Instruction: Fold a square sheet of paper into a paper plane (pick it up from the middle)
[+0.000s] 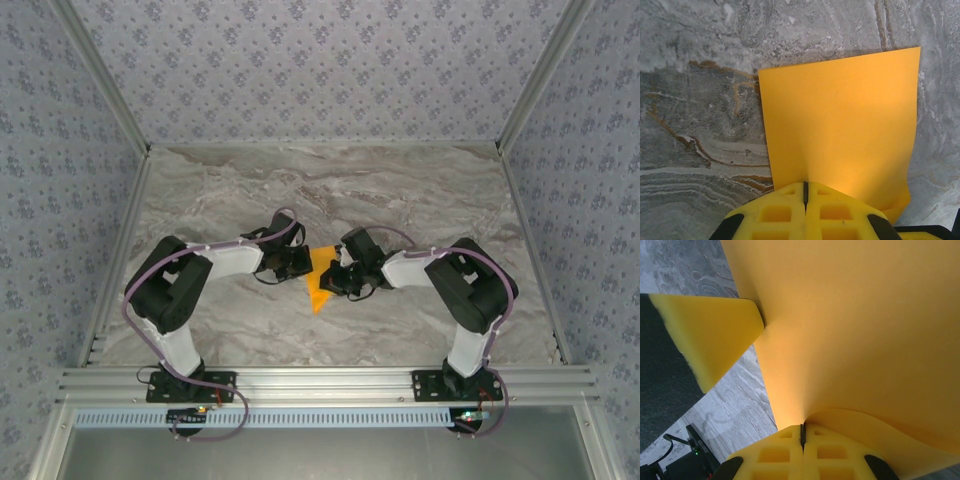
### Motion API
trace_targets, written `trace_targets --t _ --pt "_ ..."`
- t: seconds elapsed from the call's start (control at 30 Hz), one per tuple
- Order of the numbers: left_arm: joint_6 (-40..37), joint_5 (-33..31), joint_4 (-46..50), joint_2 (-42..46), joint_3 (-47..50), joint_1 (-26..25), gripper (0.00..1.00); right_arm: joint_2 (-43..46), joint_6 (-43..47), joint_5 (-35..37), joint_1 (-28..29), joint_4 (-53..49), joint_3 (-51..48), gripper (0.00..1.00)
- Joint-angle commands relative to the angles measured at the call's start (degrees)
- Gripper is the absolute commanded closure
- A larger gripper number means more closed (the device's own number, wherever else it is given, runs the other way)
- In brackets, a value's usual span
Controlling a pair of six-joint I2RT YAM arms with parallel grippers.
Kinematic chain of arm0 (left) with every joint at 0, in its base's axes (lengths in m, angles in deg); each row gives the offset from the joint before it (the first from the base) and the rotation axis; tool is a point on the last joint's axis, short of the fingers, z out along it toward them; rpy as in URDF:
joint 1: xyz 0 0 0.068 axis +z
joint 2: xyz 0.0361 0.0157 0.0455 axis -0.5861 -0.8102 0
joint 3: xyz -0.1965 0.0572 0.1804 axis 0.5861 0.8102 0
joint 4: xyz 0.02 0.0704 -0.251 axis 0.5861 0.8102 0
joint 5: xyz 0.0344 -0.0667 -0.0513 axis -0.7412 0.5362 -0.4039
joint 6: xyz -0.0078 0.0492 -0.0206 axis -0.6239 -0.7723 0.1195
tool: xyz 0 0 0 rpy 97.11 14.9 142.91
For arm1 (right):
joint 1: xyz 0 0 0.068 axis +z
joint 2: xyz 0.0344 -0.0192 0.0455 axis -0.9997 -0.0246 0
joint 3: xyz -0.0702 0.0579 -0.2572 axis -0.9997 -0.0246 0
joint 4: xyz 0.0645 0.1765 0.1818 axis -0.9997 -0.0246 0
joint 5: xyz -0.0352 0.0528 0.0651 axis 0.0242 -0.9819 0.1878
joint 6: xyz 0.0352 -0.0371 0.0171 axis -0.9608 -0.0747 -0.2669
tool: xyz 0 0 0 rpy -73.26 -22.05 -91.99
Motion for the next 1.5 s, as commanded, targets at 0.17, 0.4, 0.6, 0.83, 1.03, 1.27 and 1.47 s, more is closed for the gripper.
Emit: trace_targets --t 0.17,0.4,0.6,0.83,1.03,1.27,1.47 --pt "-1.1 -0.7 3.5 -3.0 0.0 -0.6 0.96 -1.5 2.4 -0.3 0.6 -0.3 1.8 0.95" --pt "-1.2 -0.6 3.7 -2.9 -0.1 -0.6 0.96 -2.1 3.4 -0.1 0.6 -1.6 2.2 0.95" --pt "-1.3 -0.8 3.7 -2.8 -0.1 -0.6 0.96 -2.6 4.4 0.6 0.7 -3.2 2.1 0.95" --pt "-1.3 -1.0 4.8 -1.6 -1.0 -0.6 0.95 -3.5 4.9 0.7 0.8 -4.0 2.4 0.91" --pt "0.5 -4.5 7.3 5.6 -1.3 1.2 0.85 -4.2 5.5 1.6 0.9 -5.8 2.6 0.71" --pt "2.2 -7.3 9.9 13.1 2.2 4.1 0.79 -4.5 6.1 1.9 1.0 -6.7 2.6 0.59" --pt "1.6 -1.8 6.2 15.2 4.6 4.1 0.83 -4.5 6.9 2.8 0.9 -7.9 2.4 0.75"
